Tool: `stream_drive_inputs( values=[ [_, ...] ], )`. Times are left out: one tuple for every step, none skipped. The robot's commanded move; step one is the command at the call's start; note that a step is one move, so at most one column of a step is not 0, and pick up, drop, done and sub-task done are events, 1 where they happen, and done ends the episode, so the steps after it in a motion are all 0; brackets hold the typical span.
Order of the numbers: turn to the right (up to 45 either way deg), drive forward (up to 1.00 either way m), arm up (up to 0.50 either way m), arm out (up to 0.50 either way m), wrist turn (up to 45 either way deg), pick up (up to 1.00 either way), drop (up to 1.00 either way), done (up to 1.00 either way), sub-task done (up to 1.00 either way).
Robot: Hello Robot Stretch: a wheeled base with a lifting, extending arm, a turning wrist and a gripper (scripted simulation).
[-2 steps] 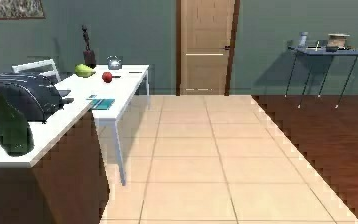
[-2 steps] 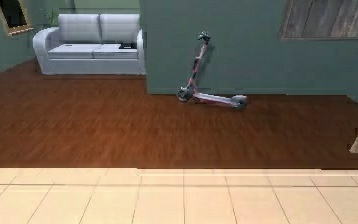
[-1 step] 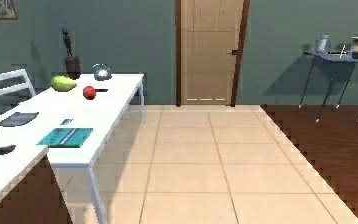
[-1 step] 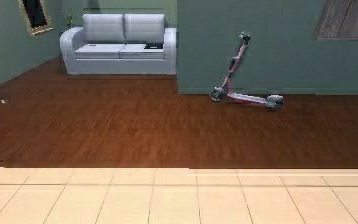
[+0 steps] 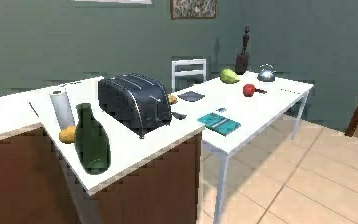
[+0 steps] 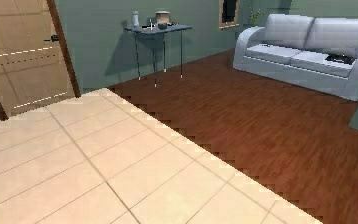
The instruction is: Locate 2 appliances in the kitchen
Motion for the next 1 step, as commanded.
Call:
stream_drive_inputs(
  values=[
    [-12.0,0.0,0.0,0.0,0.0,0.0,0.0,0.0,0.0]
  ],
)
